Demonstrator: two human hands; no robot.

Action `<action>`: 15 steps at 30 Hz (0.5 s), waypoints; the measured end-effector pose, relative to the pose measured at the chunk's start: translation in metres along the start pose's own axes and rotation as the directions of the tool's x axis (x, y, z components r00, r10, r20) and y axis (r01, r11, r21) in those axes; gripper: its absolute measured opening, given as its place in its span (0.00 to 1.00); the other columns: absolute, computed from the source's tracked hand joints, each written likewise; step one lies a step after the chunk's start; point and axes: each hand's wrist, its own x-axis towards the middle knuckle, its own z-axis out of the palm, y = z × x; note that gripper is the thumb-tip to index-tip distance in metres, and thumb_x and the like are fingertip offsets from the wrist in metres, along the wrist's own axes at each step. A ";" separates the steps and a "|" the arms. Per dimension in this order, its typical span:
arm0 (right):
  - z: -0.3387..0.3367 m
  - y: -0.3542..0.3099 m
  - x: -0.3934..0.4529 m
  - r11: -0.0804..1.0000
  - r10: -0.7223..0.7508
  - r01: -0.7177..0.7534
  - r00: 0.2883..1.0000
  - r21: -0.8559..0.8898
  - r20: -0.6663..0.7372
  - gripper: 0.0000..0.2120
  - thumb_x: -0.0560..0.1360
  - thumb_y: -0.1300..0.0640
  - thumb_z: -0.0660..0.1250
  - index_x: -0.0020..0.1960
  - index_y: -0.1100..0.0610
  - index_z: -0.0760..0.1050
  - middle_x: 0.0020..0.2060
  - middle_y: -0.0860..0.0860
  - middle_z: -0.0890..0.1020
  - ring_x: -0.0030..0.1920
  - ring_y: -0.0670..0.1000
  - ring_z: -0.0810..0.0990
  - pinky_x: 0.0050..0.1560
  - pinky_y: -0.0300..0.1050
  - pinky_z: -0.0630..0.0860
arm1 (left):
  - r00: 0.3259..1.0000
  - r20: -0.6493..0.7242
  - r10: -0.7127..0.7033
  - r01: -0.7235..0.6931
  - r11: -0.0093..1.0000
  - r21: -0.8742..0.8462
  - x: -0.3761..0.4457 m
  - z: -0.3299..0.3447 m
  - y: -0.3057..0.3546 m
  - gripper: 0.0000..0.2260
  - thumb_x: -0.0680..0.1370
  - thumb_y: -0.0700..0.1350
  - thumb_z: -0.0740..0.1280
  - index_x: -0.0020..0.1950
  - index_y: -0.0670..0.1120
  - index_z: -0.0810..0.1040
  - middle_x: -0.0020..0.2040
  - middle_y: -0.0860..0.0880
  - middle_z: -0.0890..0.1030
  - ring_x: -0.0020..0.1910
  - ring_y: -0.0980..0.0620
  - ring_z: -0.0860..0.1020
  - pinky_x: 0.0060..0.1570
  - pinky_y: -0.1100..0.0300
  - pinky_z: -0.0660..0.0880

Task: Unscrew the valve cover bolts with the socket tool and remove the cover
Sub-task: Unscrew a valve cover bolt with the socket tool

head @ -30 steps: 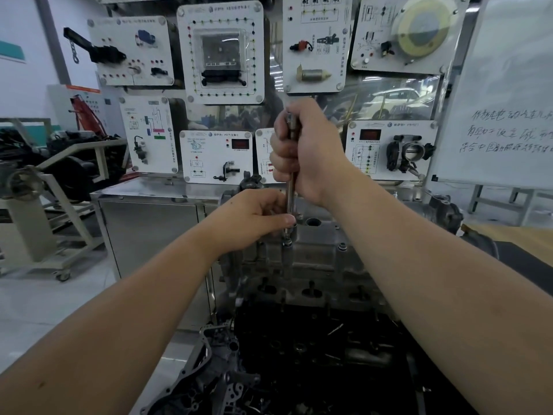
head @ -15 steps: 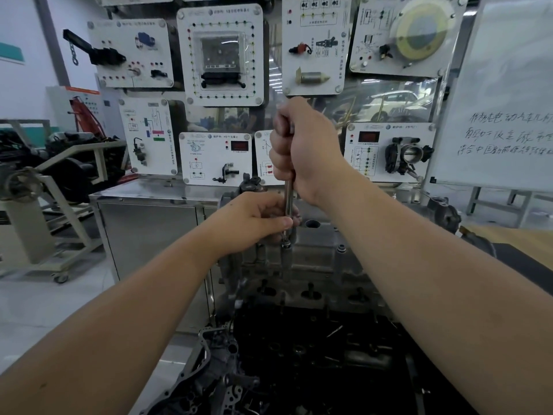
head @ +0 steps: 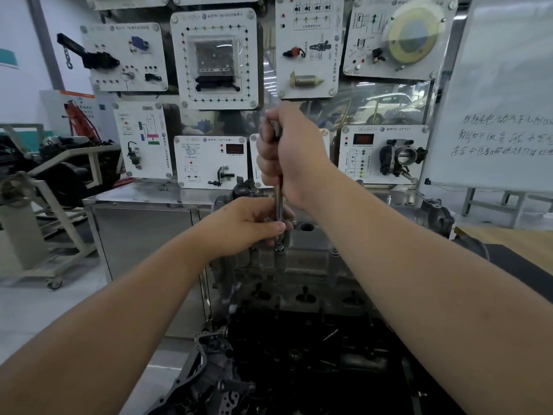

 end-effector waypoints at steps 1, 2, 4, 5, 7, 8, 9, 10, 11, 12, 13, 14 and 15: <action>-0.002 -0.001 0.001 1.000 0.027 -0.027 0.998 0.008 0.059 0.17 0.79 0.56 0.54 0.31 0.51 0.61 0.24 0.47 0.59 0.26 0.49 0.52 0.28 0.41 0.51 | 1.000 -0.004 0.006 -0.006 1.000 -0.011 0.000 0.000 0.000 0.12 0.82 0.39 0.69 0.51 0.57 0.83 0.49 0.54 0.87 0.46 0.57 0.84 0.47 0.64 0.80; -0.004 -0.002 0.001 0.999 0.041 -0.042 0.995 0.006 0.095 0.17 0.79 0.56 0.54 0.31 0.51 0.61 0.24 0.47 0.58 0.26 0.49 0.52 0.28 0.41 0.51 | 1.000 -0.017 0.012 -0.012 1.000 0.005 0.000 0.000 0.001 0.12 0.82 0.40 0.69 0.49 0.58 0.83 0.48 0.54 0.87 0.45 0.58 0.83 0.45 0.64 0.80; -0.005 -0.002 0.000 0.999 0.047 -0.048 0.995 0.013 0.088 0.17 0.79 0.55 0.54 0.31 0.52 0.62 0.24 0.47 0.58 0.26 0.48 0.53 0.27 0.40 0.53 | 0.999 -0.046 0.021 -0.018 0.997 0.069 0.000 0.000 0.001 0.10 0.81 0.44 0.71 0.46 0.60 0.83 0.48 0.54 0.87 0.43 0.59 0.84 0.44 0.64 0.80; -0.004 -0.001 -0.001 0.999 0.041 -0.043 0.997 0.018 0.063 0.17 0.79 0.55 0.55 0.31 0.52 0.63 0.24 0.47 0.59 0.25 0.48 0.54 0.27 0.40 0.55 | 0.998 -0.063 0.019 -0.012 0.995 0.099 0.001 0.000 -0.001 0.08 0.80 0.46 0.72 0.47 0.61 0.83 0.48 0.54 0.87 0.44 0.56 0.85 0.46 0.62 0.81; 0.001 0.002 -0.003 1.000 0.002 -0.003 1.000 -0.012 -0.019 0.16 0.79 0.56 0.56 0.32 0.52 0.66 0.23 0.47 0.63 0.23 0.47 0.57 0.27 0.41 0.57 | 0.996 -0.085 0.002 0.008 0.992 0.124 0.003 0.000 -0.003 0.03 0.79 0.50 0.72 0.50 0.59 0.82 0.47 0.51 0.87 0.48 0.49 0.85 0.52 0.53 0.82; 0.004 0.003 -0.004 0.999 -0.023 0.020 0.997 -0.044 -0.068 0.16 0.78 0.58 0.56 0.32 0.53 0.67 0.23 0.47 0.64 0.23 0.47 0.59 0.27 0.42 0.58 | 0.996 -0.091 -0.001 0.013 0.990 0.137 0.003 0.000 -0.004 0.03 0.79 0.51 0.72 0.52 0.58 0.82 0.46 0.50 0.86 0.46 0.49 0.85 0.51 0.53 0.81; 0.005 0.004 -0.004 0.996 -0.053 0.044 0.992 -0.080 -0.113 0.15 0.78 0.59 0.57 0.32 0.53 0.68 0.23 0.48 0.66 0.23 0.47 0.60 0.28 0.44 0.59 | 0.995 -0.098 0.004 0.011 0.988 0.151 0.004 0.000 -0.005 0.04 0.79 0.52 0.72 0.53 0.56 0.82 0.45 0.49 0.85 0.43 0.51 0.83 0.48 0.57 0.79; 0.007 0.005 -0.003 0.991 -0.086 0.069 0.985 -0.112 -0.149 0.16 0.78 0.60 0.57 0.31 0.53 0.69 0.24 0.48 0.67 0.24 0.47 0.61 0.30 0.45 0.60 | 0.994 -0.107 0.009 0.010 0.984 0.175 0.004 0.001 -0.004 0.06 0.79 0.53 0.72 0.54 0.55 0.82 0.43 0.48 0.84 0.38 0.55 0.81 0.44 0.61 0.77; 0.008 0.005 -0.003 0.987 -0.114 0.090 0.978 -0.135 -0.175 0.16 0.77 0.60 0.58 0.31 0.53 0.69 0.24 0.48 0.67 0.25 0.47 0.62 0.30 0.46 0.60 | 0.994 -0.111 0.015 0.006 0.982 0.189 0.004 0.001 -0.005 0.08 0.78 0.53 0.72 0.55 0.53 0.82 0.43 0.47 0.83 0.36 0.56 0.77 0.42 0.63 0.74; 0.008 0.004 -0.003 0.984 -0.131 0.104 0.972 -0.145 -0.193 0.17 0.77 0.61 0.58 0.30 0.53 0.69 0.24 0.48 0.67 0.25 0.47 0.62 0.31 0.46 0.60 | 0.993 -0.118 0.018 0.007 0.979 0.203 0.004 0.002 -0.004 0.09 0.78 0.54 0.72 0.55 0.52 0.83 0.43 0.47 0.83 0.35 0.57 0.76 0.41 0.64 0.73; 0.008 0.004 -0.003 0.984 -0.135 0.108 0.971 -0.138 -0.199 0.18 0.77 0.61 0.57 0.29 0.52 0.68 0.24 0.48 0.66 0.25 0.47 0.61 0.30 0.46 0.60 | 0.993 -0.118 0.020 0.005 0.978 0.208 0.004 0.002 -0.005 0.10 0.78 0.54 0.72 0.55 0.51 0.83 0.42 0.47 0.83 0.34 0.58 0.75 0.39 0.66 0.73; 0.008 0.004 -0.003 0.988 -0.122 0.101 0.975 -0.120 -0.183 0.18 0.77 0.61 0.56 0.28 0.51 0.66 0.24 0.48 0.65 0.25 0.47 0.60 0.29 0.45 0.58 | 0.993 -0.119 0.017 0.008 0.979 0.204 0.004 0.001 -0.004 0.09 0.78 0.54 0.73 0.54 0.52 0.83 0.39 0.50 0.83 0.33 0.60 0.75 0.37 0.69 0.72; 0.007 0.003 -0.003 0.992 -0.095 0.083 0.985 -0.091 -0.143 0.19 0.77 0.60 0.56 0.28 0.51 0.65 0.23 0.48 0.64 0.24 0.48 0.58 0.27 0.43 0.57 | 0.994 -0.110 0.010 0.009 0.986 0.169 0.004 0.000 -0.004 0.06 0.78 0.52 0.72 0.53 0.53 0.83 0.39 0.53 0.84 0.33 0.61 0.76 0.36 0.71 0.72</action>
